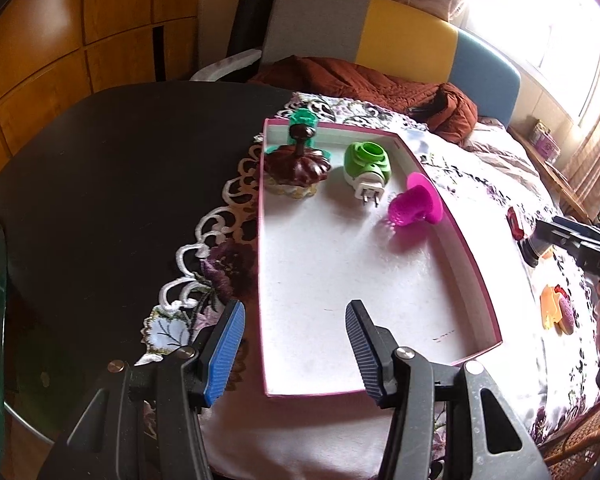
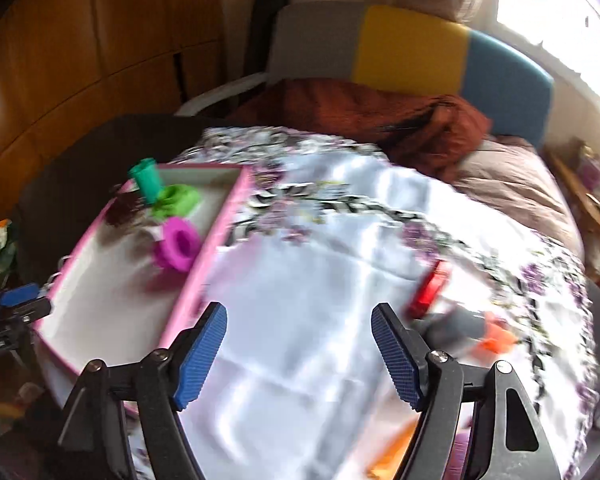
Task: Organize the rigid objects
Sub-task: 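Withdraw the open right tool from the tray back over the cloth, then reach the left tool to the red cylinder and grasp it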
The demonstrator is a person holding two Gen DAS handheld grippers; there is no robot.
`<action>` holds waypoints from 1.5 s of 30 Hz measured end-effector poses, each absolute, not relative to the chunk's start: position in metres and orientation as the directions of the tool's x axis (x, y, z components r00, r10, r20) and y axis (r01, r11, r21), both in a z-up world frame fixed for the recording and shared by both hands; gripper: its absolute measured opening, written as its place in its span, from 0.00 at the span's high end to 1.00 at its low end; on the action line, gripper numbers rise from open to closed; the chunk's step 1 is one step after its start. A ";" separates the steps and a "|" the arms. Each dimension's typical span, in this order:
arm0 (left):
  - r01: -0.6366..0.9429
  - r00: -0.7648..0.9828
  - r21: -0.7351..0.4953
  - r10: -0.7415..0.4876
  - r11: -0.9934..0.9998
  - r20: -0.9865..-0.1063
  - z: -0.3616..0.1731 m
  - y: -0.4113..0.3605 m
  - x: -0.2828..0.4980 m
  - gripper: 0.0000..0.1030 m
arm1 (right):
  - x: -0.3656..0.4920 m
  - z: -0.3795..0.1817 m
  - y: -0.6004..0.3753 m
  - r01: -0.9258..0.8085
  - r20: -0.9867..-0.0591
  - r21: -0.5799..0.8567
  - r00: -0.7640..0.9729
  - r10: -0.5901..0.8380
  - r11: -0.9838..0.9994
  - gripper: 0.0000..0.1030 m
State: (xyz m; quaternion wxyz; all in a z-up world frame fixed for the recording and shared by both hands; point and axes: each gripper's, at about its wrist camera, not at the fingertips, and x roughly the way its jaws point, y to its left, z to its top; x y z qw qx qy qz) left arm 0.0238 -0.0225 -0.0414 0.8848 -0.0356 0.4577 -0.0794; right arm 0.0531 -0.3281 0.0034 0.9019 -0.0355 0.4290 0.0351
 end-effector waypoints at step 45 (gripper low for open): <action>0.500 0.431 -0.166 -0.410 0.850 -0.804 -0.017 -0.210 0.049 0.48 | 0.015 -0.020 -0.523 0.639 -0.806 0.238 0.550 -0.219 0.731 0.11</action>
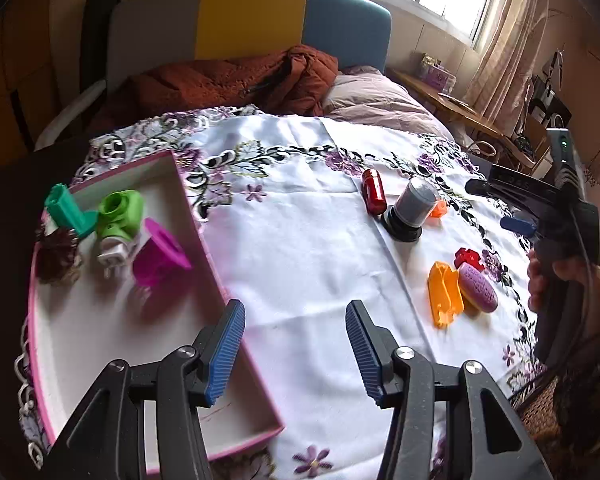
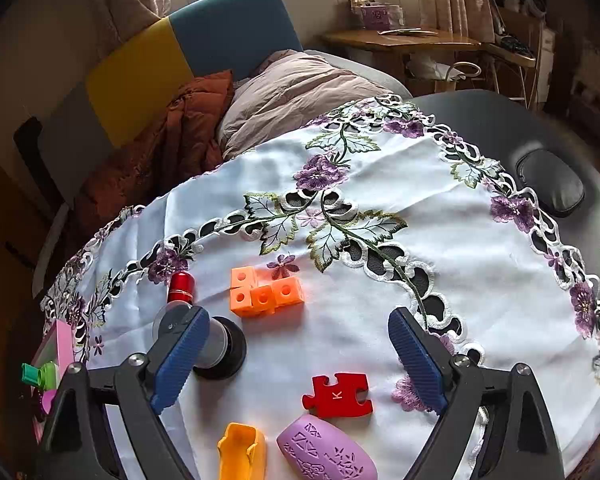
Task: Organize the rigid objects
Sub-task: 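Reach the left tool to the red cylinder and grasp it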
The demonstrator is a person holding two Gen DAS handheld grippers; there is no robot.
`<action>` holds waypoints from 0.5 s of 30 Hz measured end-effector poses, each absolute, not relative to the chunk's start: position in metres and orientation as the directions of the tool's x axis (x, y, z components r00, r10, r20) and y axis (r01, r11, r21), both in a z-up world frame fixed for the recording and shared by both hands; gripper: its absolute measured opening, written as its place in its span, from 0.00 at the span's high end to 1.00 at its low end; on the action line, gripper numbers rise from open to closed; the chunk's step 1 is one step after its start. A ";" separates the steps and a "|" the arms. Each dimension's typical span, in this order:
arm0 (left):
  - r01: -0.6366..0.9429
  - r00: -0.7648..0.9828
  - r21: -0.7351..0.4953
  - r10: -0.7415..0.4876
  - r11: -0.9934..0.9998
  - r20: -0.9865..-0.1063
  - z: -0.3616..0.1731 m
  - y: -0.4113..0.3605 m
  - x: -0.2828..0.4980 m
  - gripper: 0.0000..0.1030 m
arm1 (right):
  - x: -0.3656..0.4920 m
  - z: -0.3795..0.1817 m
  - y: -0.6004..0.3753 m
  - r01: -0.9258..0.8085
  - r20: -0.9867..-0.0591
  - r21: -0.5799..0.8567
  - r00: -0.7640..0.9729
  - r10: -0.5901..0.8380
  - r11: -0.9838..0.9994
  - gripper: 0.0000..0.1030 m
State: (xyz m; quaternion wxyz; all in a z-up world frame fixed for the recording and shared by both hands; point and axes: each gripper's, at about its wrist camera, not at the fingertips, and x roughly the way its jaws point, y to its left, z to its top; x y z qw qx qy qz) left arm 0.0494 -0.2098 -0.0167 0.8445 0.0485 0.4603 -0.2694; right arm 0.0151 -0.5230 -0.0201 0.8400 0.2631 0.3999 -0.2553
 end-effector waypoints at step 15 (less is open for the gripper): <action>0.564 0.359 -0.175 -0.430 0.807 -0.828 -0.034 -0.321 0.125 0.59 | 0.014 -0.021 -0.529 0.638 -0.802 0.290 0.569 -0.183 0.713 0.11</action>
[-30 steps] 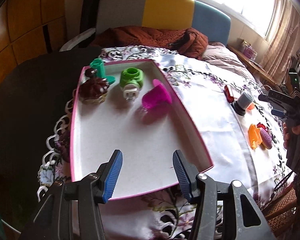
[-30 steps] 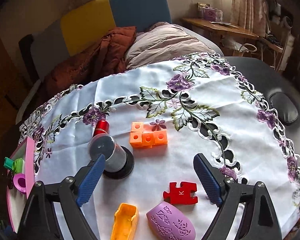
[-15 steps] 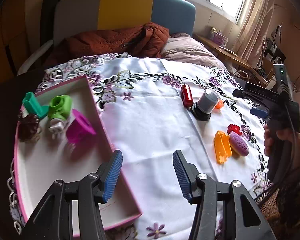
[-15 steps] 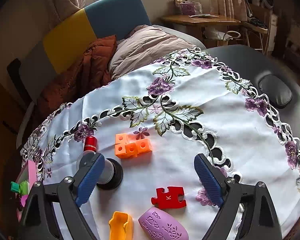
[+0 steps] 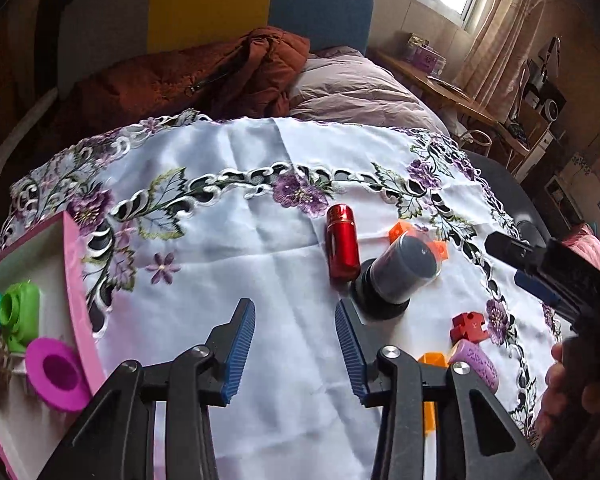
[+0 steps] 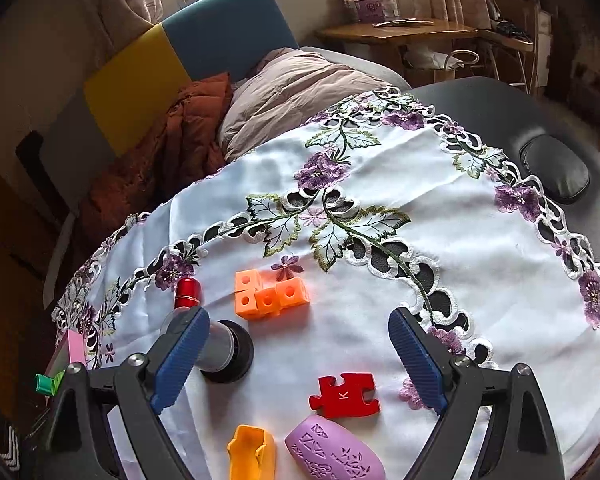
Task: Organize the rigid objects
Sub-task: 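Reach the left tool to the red cylinder and grasp it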
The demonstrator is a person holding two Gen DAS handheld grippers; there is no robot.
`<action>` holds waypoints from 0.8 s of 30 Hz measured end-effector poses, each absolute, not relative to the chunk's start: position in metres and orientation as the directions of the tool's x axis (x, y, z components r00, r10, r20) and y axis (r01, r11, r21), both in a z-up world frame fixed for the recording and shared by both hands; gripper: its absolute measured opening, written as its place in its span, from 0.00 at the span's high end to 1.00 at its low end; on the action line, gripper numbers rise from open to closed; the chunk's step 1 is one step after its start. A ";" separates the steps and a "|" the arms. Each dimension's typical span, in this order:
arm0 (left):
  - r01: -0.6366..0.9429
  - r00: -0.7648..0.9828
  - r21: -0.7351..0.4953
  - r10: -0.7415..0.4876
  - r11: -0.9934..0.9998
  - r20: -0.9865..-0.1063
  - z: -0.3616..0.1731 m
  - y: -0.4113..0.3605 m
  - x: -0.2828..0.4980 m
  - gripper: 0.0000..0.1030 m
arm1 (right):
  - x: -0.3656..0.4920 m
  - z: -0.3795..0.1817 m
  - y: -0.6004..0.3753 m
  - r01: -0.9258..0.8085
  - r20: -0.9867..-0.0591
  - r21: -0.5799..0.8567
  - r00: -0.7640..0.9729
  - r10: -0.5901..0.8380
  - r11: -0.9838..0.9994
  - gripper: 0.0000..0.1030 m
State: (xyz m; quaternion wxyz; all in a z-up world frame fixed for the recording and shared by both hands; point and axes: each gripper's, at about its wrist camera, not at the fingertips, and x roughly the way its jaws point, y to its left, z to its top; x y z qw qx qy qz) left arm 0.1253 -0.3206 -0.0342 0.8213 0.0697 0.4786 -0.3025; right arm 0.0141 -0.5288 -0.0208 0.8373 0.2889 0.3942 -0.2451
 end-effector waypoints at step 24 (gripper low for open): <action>0.609 0.342 -0.129 -0.406 0.783 -0.848 -0.086 -0.376 0.152 0.76 | 0.016 -0.020 -0.531 0.611 -0.787 0.347 0.603 -0.134 0.712 0.11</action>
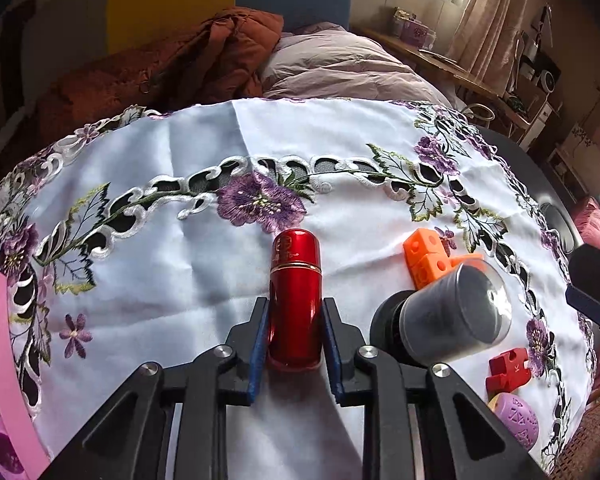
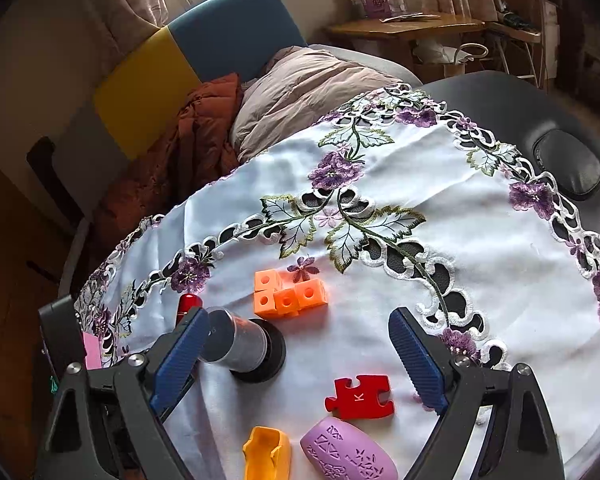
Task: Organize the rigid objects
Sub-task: 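Reach the left tool to the red cylinder and grasp it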
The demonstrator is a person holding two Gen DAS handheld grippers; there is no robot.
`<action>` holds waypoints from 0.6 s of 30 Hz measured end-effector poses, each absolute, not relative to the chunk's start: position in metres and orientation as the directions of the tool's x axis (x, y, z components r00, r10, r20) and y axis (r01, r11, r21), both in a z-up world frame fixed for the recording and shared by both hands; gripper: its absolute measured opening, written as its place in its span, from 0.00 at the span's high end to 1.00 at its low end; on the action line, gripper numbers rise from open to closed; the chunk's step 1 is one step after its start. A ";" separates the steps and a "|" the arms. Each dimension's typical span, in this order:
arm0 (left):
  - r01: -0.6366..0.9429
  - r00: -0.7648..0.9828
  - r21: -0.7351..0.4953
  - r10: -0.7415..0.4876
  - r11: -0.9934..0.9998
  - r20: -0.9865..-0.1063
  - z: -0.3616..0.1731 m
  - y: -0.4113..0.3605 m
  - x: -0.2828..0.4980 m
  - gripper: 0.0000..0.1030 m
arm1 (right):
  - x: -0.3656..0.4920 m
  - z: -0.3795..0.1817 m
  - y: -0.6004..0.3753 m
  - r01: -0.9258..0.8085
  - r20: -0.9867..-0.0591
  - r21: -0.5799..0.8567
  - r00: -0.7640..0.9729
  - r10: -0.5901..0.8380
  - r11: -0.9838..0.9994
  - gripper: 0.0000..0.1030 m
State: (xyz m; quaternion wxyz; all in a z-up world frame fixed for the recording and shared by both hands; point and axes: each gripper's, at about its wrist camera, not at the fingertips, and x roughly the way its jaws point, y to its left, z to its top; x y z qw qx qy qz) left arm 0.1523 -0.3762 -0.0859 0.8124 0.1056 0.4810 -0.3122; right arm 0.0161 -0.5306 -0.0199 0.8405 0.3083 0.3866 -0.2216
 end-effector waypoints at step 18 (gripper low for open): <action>0.568 0.378 -0.138 -0.406 0.811 -0.832 -0.083 -0.303 0.083 0.76 | 0.011 -0.025 -0.538 0.627 -0.779 0.369 0.611 -0.139 0.686 0.11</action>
